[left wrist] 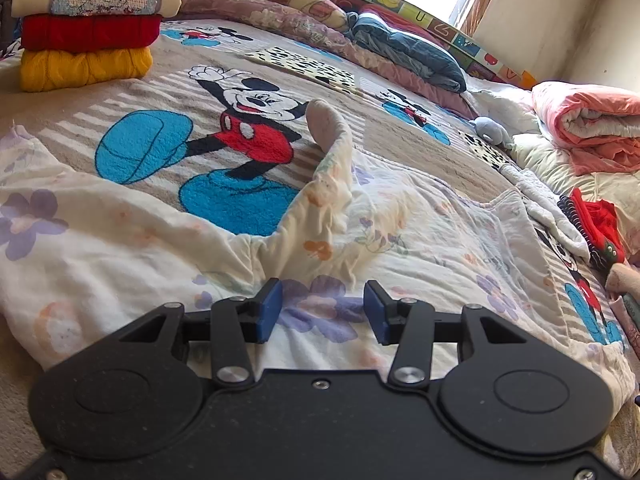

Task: Fold clothes
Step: 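Release the sleeve and raise the right gripper above the flattened garment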

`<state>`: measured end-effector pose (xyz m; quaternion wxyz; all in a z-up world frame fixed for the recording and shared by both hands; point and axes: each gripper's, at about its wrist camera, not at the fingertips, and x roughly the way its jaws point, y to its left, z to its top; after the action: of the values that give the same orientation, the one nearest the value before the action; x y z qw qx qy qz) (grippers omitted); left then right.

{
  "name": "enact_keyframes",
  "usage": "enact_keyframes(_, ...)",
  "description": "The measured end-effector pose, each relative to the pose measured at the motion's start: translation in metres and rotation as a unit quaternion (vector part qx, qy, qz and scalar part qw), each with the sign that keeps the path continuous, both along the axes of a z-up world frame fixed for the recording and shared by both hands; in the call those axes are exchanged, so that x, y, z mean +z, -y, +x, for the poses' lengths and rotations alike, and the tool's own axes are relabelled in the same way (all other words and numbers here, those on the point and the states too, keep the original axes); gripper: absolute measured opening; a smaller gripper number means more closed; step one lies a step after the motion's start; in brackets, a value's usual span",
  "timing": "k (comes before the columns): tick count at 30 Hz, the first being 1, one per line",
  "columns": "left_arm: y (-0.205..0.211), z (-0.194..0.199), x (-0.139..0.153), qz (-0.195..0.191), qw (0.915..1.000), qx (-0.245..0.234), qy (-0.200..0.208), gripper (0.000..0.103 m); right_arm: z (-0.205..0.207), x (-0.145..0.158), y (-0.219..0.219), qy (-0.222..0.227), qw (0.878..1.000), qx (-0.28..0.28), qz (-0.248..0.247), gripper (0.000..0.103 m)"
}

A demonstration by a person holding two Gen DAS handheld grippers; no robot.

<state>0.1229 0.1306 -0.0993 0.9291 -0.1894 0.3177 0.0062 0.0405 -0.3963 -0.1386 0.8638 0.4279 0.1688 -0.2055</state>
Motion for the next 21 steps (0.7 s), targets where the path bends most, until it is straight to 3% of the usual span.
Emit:
enact_keyframes(3,0.002,0.001,0.0,0.004,1.0,0.0,-0.001,0.048,-0.001,0.021,-0.019,0.023,0.997,0.038,-0.064,0.021)
enact_keyframes(6,0.005,0.001,0.0,0.01,0.9999,-0.002,0.0,0.049,0.012,0.046,-0.059,0.048,0.979,0.148,-0.129,0.021)
enact_keyframes(10,0.004,0.0,0.0,0.008,1.0,-0.004,0.001,0.049,0.023,0.063,-0.125,0.063,0.924,0.312,-0.214,0.025)
enact_keyframes(12,0.003,0.0,0.0,0.005,1.0,-0.004,0.001,0.049,0.028,0.055,-0.157,0.021,0.89,0.378,-0.254,0.026)
enact_keyframes(14,0.002,0.0,0.0,0.003,1.0,-0.005,0.001,0.049,0.032,0.03,-0.176,-0.053,0.866,0.413,-0.277,0.026)
enact_keyframes(16,0.001,0.0,0.001,-0.001,1.0,-0.006,0.0,0.049,0.013,0.019,-0.179,-0.041,0.862,0.405,-0.303,0.026)
enact_keyframes(20,0.0,0.001,0.001,-0.006,1.0,-0.005,-0.002,0.049,-0.01,0.038,-0.183,-0.001,0.859,0.396,-0.325,0.031)
enact_keyframes(21,0.0,0.001,0.002,-0.008,1.0,-0.003,-0.002,0.049,-0.014,0.042,-0.186,0.01,0.853,0.4,-0.335,0.031)
